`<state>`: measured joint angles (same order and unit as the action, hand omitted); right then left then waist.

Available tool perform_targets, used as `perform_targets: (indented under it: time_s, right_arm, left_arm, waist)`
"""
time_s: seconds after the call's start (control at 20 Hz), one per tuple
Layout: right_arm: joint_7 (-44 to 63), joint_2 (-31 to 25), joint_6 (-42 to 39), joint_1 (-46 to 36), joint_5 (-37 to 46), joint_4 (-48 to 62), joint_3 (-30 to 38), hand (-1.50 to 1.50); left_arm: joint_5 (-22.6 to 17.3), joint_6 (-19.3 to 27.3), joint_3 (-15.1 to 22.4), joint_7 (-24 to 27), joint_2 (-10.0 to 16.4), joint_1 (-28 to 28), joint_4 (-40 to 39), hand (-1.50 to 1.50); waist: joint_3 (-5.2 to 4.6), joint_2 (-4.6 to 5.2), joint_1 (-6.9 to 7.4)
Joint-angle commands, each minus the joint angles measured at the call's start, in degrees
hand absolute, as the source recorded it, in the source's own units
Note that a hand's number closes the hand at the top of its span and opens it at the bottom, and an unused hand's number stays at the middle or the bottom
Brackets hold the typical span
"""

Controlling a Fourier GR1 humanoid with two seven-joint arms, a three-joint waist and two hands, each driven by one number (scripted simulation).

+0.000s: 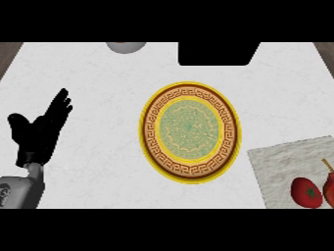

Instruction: Pick the tomato from the placemat and place it in the plate

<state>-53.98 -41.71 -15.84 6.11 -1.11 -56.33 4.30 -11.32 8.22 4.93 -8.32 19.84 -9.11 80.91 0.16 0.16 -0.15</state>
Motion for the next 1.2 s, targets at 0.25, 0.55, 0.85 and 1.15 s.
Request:
perform_targets:
  time_s: [0.25,0.55,0.85,1.15]
  right_arm:
    - [-2.48,-3.1,-1.23,-1.44,7.66,-0.9,-2.85,-1.5]
    - [7.29,-4.57,0.21,1.38,12.86,-8.71,-6.3,-1.5]
    - [12.4,-3.63,5.32,2.48,19.85,-10.82,-6.43,-1.5]
    - [14.8,-1.19,5.47,-1.83,27.85,-7.89,-8.79,-1.5]
  left_arm:
    - [4.03,0.66,-0.37,1.22,-2.63,-2.74,-5.02,0.0]
    - [2.6,-1.27,-1.7,0.44,-2.07,2.37,1.63,0.0]
    - [1.57,-3.42,-4.59,-2.37,-0.29,3.55,4.07,0.0]
    - [4.88,-2.56,-4.18,-0.28,-4.07,-2.67,-3.15,0.0]
  waist:
    - [-0.18,-0.14,-0.14]
    - [-0.2,-0.3,0.06]
    - [-0.19,-0.26,0.06]
    - [-0.17,-0.12,0.01]
